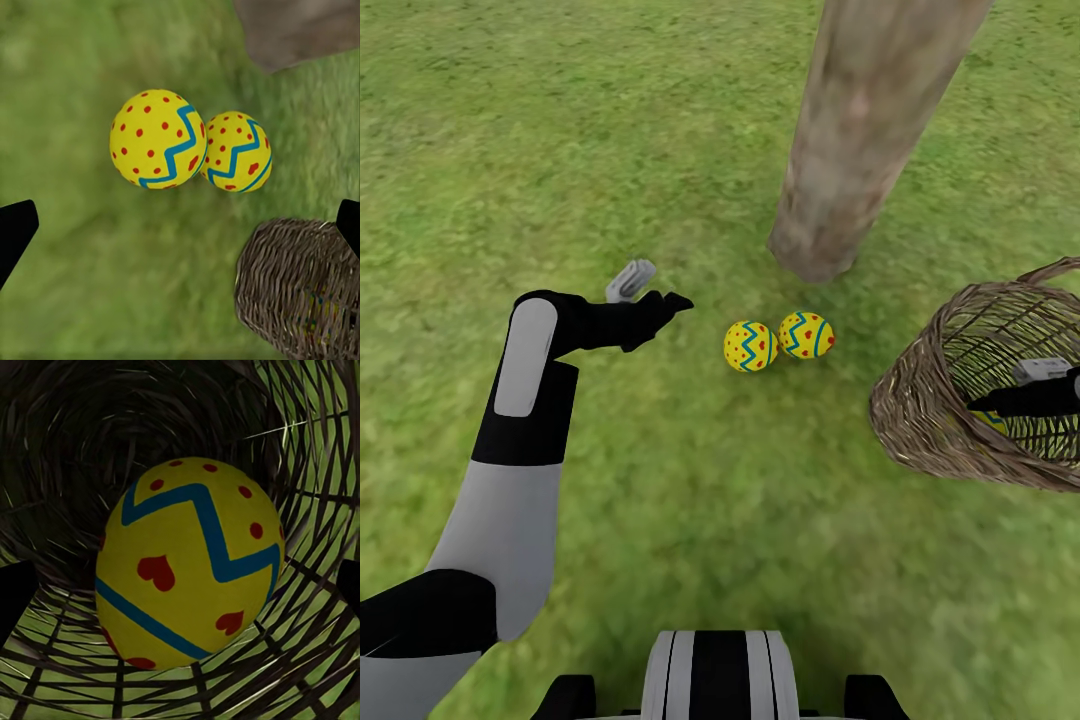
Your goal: Take the three Easter eggs out of the wicker basket on the lawn in the garden, then place them on the lawn next to a single tree (choose any tree) so that all three eggs are next to the same tree and none are left in the basket.
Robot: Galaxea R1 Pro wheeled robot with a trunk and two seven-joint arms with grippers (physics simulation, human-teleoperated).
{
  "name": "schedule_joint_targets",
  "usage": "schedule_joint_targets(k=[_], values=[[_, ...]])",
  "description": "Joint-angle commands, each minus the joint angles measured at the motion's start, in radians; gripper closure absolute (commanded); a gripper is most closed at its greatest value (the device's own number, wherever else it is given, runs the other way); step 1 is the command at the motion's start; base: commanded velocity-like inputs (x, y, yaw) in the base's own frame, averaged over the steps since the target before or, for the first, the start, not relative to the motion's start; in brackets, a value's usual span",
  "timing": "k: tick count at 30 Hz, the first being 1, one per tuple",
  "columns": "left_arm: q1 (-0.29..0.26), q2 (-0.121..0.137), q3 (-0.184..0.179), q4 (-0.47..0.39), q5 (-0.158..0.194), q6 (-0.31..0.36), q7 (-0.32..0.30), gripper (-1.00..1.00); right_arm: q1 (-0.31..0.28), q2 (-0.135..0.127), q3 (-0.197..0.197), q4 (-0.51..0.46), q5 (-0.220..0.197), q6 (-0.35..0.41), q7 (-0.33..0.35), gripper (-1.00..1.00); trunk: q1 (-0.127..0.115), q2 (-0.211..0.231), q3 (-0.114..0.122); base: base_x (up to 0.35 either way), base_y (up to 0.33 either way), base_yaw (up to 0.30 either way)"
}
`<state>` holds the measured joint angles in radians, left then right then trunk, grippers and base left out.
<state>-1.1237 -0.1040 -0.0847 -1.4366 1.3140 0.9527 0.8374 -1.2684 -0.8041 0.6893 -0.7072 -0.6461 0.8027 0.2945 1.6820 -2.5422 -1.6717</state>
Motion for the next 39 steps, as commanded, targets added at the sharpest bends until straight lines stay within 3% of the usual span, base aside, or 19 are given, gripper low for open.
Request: schedule_joint_targets(k=[1,4,23,39], values=[[-0.001,0.000,0.000,0.000,0.009,0.002,0.010,-1.00,-0.002,-0.001,0.005,0.000,0.005,0.001,0.005,-1.00,0.000,0.000,-0.001,0.000,0.000,0.000],[-0.001,0.000,-0.004,0.001,0.010,0.004,0.010,-1.00,-0.002,-0.001,0.005,0.001,0.006,0.000,0.005,-1.00,0.000,0.000,-0.001,0.000,0.000,0.000],[-0.001,-0.002,-0.006,0.001,0.008,0.003,0.012,-1.00,-0.002,-0.002,0.003,0.002,0.006,-0.016,0.003,-1.00,0.008,-0.005,-0.074,0.000,0.000,0.000],[-0.001,0.001,-0.006,0.016,0.008,0.003,0.011,-1.00,-0.002,-0.001,-0.009,-0.001,0.006,-0.045,-0.055,-1.00,0.008,-0.005,-0.074,0.000,0.000,0.000]])
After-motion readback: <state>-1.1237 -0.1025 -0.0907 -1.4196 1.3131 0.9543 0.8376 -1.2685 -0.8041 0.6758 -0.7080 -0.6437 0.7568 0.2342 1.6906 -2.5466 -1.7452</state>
